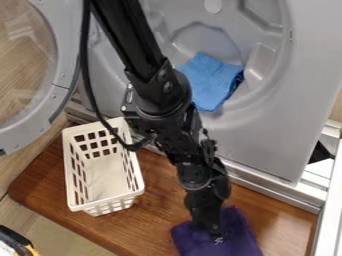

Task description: Put the purple cloth in the washing machine

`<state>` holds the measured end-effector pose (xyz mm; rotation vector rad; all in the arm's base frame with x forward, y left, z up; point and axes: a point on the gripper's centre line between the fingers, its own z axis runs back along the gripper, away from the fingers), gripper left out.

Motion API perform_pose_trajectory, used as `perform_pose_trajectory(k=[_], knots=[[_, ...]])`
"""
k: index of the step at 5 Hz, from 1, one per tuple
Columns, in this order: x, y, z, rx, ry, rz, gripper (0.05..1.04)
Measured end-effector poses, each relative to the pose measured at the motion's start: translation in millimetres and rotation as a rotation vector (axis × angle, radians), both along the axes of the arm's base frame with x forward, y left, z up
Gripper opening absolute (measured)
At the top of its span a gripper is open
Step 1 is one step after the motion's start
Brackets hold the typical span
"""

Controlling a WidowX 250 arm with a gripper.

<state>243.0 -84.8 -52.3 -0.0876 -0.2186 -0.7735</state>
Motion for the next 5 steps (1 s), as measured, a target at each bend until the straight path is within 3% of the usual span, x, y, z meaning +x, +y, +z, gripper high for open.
perform_pose_trajectory(k=[2, 3, 4, 5], knots=[[0.5, -3.9, 28.5, -0.053, -0.093, -0.031, 0.054], [-0.5, 2.4, 49.0, -0.113, -0.142, 0.058, 0.054], [3.1, 8.2, 74.5, -0.213, -0.205, 0.189, 0.054], [6.4, 24.4, 101.6, -0.258, -0.271, 0.275, 0.054]])
